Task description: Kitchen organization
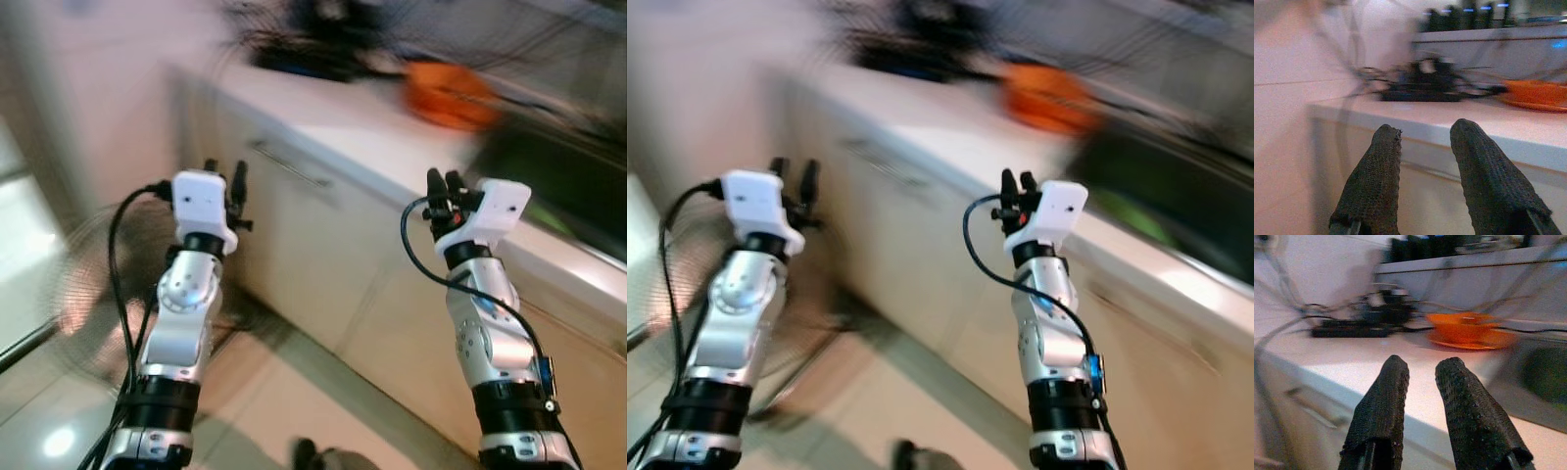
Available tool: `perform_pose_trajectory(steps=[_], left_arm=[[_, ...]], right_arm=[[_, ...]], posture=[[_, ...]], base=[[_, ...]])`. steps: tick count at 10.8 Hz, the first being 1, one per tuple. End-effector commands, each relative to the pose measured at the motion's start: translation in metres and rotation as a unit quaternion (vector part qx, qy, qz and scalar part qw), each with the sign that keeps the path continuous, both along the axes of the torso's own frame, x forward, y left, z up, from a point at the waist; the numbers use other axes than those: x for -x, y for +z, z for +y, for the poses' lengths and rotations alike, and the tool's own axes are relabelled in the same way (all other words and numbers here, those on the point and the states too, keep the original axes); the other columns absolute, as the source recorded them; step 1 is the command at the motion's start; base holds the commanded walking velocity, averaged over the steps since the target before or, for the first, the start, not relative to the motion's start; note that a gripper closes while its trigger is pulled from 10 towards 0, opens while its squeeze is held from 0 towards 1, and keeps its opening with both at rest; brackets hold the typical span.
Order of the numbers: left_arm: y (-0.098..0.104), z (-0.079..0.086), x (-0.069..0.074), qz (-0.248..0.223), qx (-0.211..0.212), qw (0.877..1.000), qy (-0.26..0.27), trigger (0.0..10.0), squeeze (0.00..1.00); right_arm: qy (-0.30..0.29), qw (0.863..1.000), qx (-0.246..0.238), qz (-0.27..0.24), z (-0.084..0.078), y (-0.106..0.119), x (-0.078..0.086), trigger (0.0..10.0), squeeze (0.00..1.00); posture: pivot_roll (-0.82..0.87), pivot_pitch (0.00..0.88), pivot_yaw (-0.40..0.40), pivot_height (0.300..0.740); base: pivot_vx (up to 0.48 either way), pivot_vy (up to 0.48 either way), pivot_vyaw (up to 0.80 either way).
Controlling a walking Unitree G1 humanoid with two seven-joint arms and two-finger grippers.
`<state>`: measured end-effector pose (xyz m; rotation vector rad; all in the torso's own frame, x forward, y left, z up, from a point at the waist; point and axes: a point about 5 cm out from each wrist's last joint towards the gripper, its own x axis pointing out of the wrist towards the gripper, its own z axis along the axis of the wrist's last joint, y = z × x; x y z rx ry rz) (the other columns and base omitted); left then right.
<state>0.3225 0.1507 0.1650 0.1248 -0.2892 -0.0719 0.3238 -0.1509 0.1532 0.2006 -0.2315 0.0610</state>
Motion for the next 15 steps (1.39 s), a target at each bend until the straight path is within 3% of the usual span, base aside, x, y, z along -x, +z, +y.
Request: perform_pose_trajectory(steps=[1,12,15], left_arm=[[0.0007,-0.0042,-0.0002,0.002,-0.007,1.0,-0.007,10.0,0.0],[-0.0005,-0.0018,0.0001,0.008,-0.006,1.0,0.0,10.0,0.0],[-0.0001,-0.0011,0.0001,0.008,-0.005,1.0,0.0,10.0,0.0]], right_arm=[[-0.009,1.0,0.0,0.0,-0.0043,0.0008,0.0009,10.0,0.0],[-0.003,1.0,-0.002,0.001,-0.0008,0.0002,0.0014,10.0,0.0],[-0.003,1.0,-0.002,0.001,-0.0004,0.0001,0.0012,10.0,0.0]], posture=[[0.04,0.066,-0.134,0.74],[0.04,0.071,-0.138,0.74],[0.04,0.072,-0.139,0.74]], base=[[0.0,0.0,-0.8],[0.0,0.0,-0.77],[0.0,0.0,0.0]])
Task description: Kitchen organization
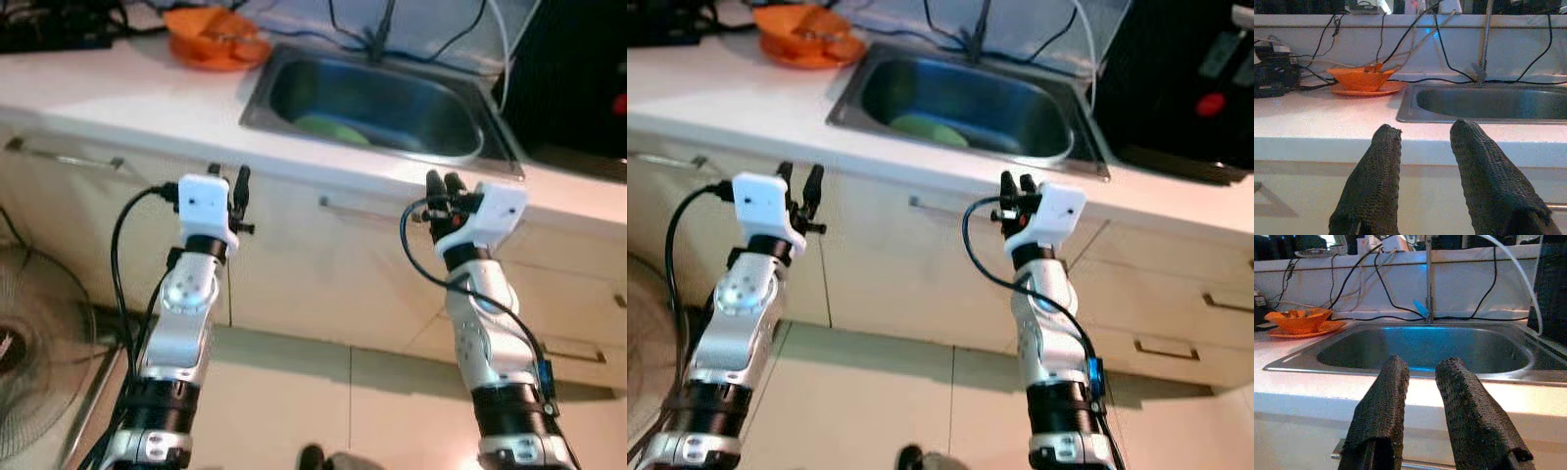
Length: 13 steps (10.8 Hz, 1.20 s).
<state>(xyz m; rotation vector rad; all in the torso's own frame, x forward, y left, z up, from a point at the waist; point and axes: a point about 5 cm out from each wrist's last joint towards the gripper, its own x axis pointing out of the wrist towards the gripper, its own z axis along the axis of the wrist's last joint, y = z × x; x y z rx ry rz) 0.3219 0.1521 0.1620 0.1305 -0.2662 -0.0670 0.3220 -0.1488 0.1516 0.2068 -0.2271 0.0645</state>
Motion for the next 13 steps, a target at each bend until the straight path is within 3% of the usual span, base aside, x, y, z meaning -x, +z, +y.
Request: perform_pose_trajectory(steps=[1,7,13], left_arm=[[0.003,-0.002,0.0,-0.002,0.0,1.0,-0.002,10.0,0.0],[0.003,0.005,-0.001,0.003,0.006,1.0,0.022,10.0,0.0],[0.003,0.009,-0.001,0.001,0.007,0.999,0.032,10.0,0.0]], right_arm=[[-0.006,1.0,0.0,-0.001,-0.003,0.001,0.0,10.0,0.0],[-0.002,1.0,0.0,-0.001,-0.001,0.001,0.0,10.0,0.0],[0.009,1.0,0.008,0.0,0.004,0.0,0.0,10.0,0.0]], posture=[[0.04,0.071,-0.138,0.74],[0.04,0.074,-0.138,0.74],[0.04,0.067,-0.139,0.74]], base=[[0.0,0.0,0.0],[0.0,0.0,0.0],[0.27,0.0,0.0]])
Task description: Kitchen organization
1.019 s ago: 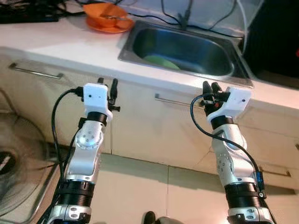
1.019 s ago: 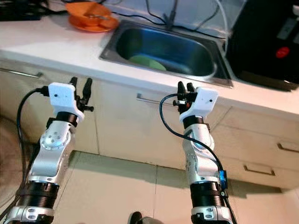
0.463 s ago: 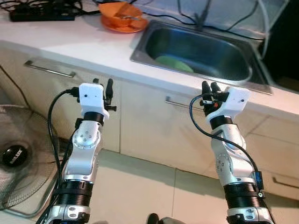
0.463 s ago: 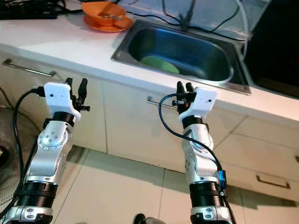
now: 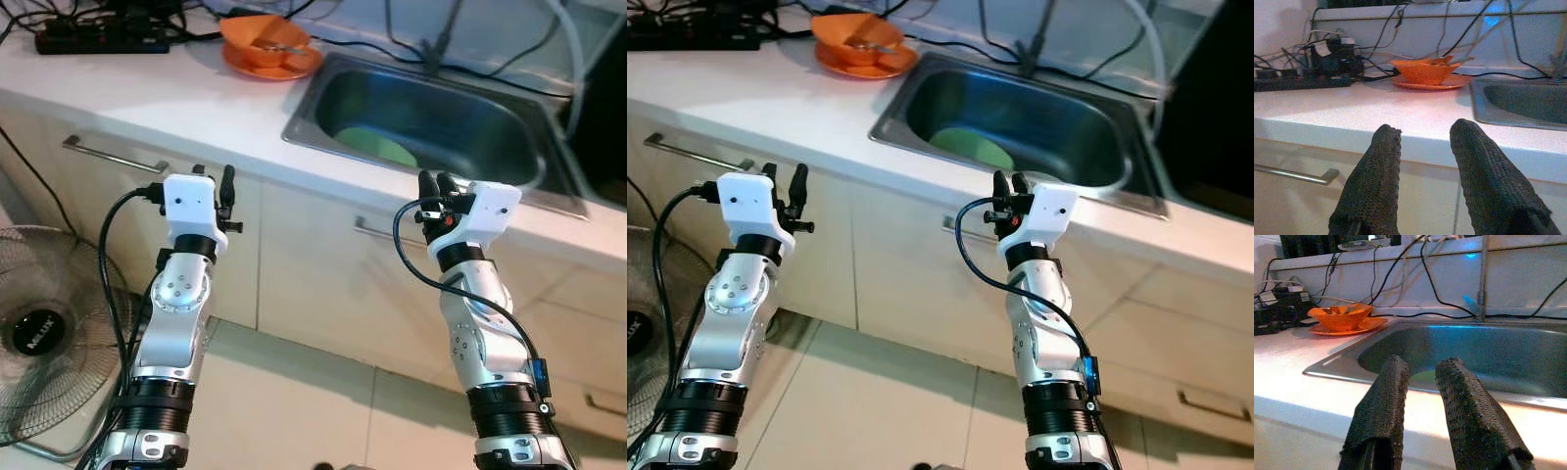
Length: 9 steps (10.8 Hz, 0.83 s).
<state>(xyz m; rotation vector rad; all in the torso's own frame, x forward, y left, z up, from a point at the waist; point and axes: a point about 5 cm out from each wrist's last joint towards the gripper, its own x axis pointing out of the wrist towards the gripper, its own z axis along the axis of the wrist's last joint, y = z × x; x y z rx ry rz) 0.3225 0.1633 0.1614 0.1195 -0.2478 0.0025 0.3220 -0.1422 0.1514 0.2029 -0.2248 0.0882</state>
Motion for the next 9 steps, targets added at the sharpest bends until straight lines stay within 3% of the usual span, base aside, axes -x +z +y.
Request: perform_pose_trajectory(steps=[1,9], left_arm=[[0.0038,-0.0024,0.0002,-0.006,-0.003,1.0,-0.002,10.0,0.0],[0.0051,-0.002,0.0025,-0.015,-0.006,1.0,0.002,10.0,0.0]], right_arm=[[-0.002,1.0,0.004,0.001,-0.002,-0.0004,0.0002,10.0,0.0],[0.006,1.0,-0.001,0.0,0.0009,-0.0016,0.0002,10.0,0.0]], posture=[[0.04,0.066,-0.138,0.74],[0.05,0.052,-0.146,0.74]], base=[[0.274,0.0,0.0],[0.332,0.0,0.0]])
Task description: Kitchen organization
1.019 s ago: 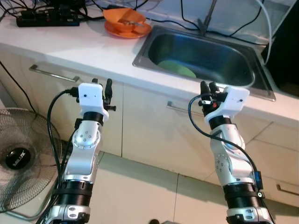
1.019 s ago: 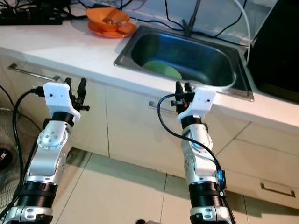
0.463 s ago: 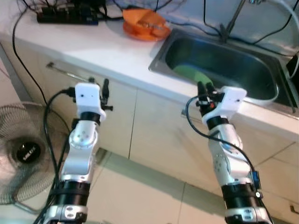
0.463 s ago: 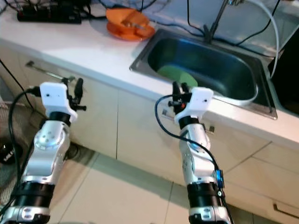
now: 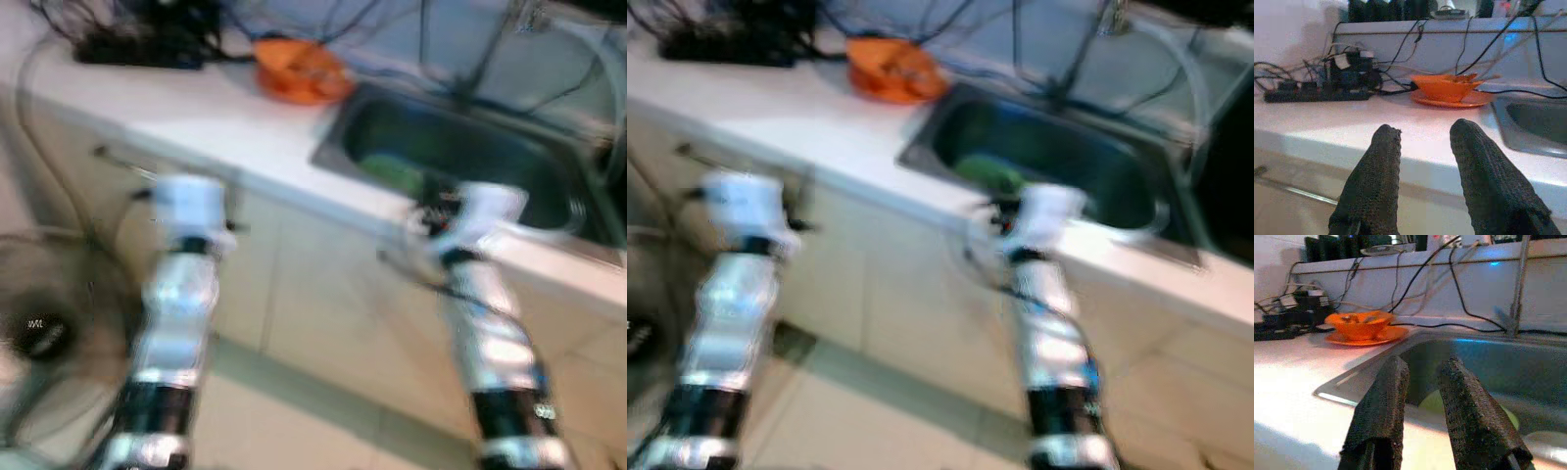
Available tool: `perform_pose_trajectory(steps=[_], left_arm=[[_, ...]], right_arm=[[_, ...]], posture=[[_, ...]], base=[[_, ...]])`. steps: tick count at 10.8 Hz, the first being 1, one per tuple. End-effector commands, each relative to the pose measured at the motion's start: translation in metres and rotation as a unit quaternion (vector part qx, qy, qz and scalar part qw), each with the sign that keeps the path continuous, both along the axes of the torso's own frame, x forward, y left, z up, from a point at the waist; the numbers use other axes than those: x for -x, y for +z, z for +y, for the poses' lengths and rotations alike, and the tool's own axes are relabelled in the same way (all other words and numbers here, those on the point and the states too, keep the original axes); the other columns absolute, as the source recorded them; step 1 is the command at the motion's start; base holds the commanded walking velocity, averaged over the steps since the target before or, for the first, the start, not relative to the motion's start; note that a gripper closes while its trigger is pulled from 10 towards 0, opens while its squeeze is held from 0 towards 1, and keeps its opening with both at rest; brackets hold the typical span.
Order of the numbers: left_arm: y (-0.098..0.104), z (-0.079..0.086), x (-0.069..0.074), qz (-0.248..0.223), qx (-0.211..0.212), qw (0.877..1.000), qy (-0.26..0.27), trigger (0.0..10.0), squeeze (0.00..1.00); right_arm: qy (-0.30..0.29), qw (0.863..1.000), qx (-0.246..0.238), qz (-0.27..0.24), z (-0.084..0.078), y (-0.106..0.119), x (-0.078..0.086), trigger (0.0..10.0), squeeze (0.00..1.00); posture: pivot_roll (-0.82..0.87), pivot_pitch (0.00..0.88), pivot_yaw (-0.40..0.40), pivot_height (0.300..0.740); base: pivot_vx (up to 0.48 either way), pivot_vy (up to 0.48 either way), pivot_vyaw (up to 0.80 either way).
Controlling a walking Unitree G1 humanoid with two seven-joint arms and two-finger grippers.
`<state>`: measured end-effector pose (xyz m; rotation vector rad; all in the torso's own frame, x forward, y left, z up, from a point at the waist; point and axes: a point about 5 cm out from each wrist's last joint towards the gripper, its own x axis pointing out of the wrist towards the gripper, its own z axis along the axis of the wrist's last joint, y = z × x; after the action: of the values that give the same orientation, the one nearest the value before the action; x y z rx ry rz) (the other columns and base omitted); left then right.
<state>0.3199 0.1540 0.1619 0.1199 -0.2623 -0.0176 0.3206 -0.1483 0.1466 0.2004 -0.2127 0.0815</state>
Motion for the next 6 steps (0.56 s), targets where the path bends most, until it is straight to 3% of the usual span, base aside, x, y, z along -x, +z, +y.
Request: perform_pose_trajectory(steps=[1,6], left_arm=[[0.0048,0.0071,-0.0001,-0.009,-0.004,1.0,0.011,10.0,0.0],[0.0079,0.0066,0.0004,-0.015,-0.005,1.0,0.009,10.0,0.0]], right_arm=[[0.009,1.0,-0.001,-0.007,0.007,0.0037,-0.0014,10.0,0.0],[0.005,1.0,0.001,-0.015,0.0063,0.0061,-0.0012,10.0,0.0]], posture=[[0.05,0.057,-0.147,0.74],[0.05,0.068,-0.143,0.74]], base=[[0.371,0.0,0.0],[0.369,0.0,0.0]])
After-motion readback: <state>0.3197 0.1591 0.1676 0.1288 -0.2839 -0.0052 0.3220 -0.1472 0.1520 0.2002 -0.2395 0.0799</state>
